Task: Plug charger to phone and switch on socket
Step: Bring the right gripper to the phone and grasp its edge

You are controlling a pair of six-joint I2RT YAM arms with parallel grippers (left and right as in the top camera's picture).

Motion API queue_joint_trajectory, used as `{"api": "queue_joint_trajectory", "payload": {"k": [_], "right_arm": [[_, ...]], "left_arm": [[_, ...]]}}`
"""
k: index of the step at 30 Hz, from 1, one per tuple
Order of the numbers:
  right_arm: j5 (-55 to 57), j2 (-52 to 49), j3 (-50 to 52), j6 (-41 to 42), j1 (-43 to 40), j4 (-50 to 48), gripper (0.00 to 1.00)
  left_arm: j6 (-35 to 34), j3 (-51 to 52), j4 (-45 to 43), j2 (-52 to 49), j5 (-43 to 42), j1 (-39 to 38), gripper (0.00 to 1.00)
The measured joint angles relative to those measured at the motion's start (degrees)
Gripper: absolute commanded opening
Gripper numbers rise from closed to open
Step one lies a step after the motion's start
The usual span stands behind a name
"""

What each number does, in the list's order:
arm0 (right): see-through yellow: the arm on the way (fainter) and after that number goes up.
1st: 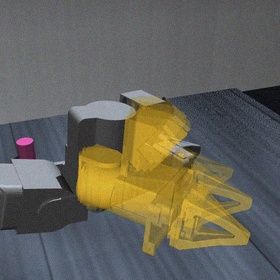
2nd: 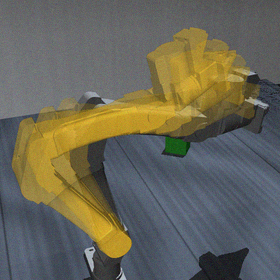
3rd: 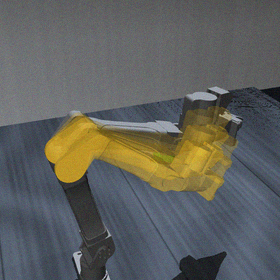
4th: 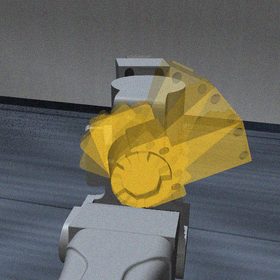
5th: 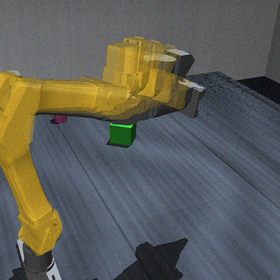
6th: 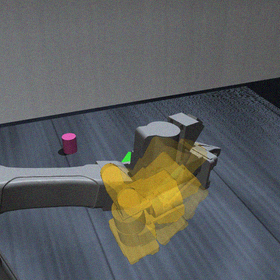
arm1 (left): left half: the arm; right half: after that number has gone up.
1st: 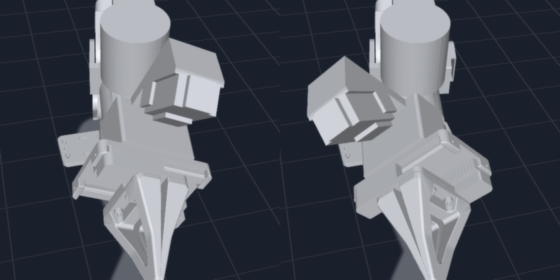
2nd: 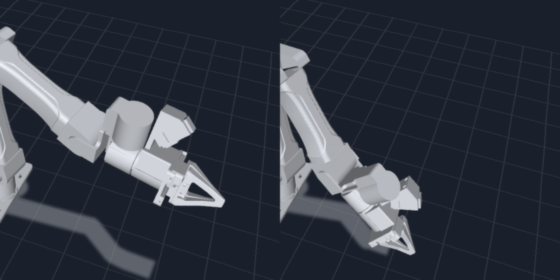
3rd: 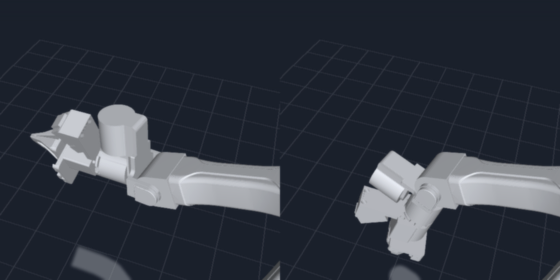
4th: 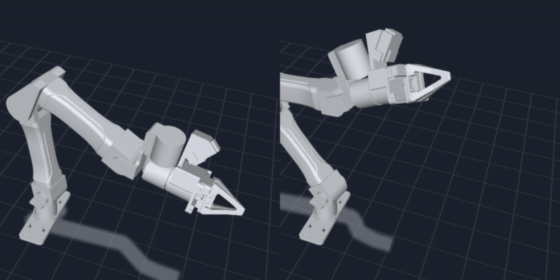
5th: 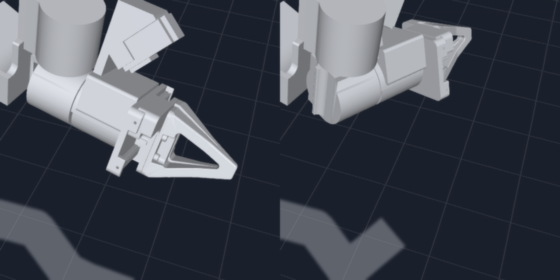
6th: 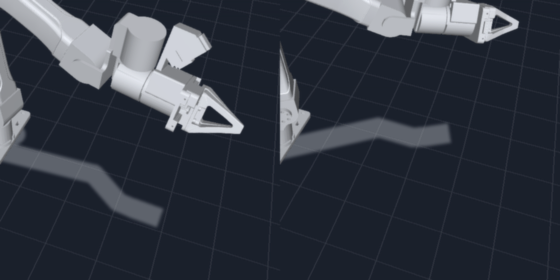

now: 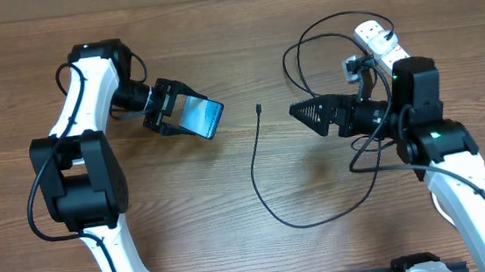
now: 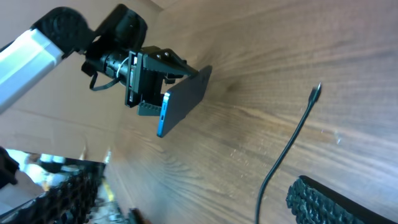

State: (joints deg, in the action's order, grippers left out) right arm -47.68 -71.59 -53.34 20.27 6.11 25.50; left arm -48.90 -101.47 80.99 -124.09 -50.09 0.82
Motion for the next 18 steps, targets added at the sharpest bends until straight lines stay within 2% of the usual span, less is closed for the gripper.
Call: {"api": "queue_joint_trajectory", "payload": {"k": [6, 8, 12, 18], "right_arm": [[2.9, -4.0, 0.0, 7.9, 2.9, -1.0, 0.98], [5.3, -4.6, 0.0, 10.3, 5.0, -1.1, 0.93], [12.2, -5.0, 0.0, 15.7, 10.3, -2.1, 0.89], [24.6, -5.1, 0.0, 23.5, 18.1, -2.4, 0.79]], "left_arm": [[-7.0, 0.0, -4.4, 0.0, 6.9, -4.0, 0.04], [-8.8, -0.1, -5.9, 0.0, 8.7, -5.6, 0.04], [-12.9, -1.5, -6.8, 0.0, 12.9, -10.0, 0.04], [-17.6, -5.9, -7.1, 0.0, 14.7, -15.0, 0.04]]}}
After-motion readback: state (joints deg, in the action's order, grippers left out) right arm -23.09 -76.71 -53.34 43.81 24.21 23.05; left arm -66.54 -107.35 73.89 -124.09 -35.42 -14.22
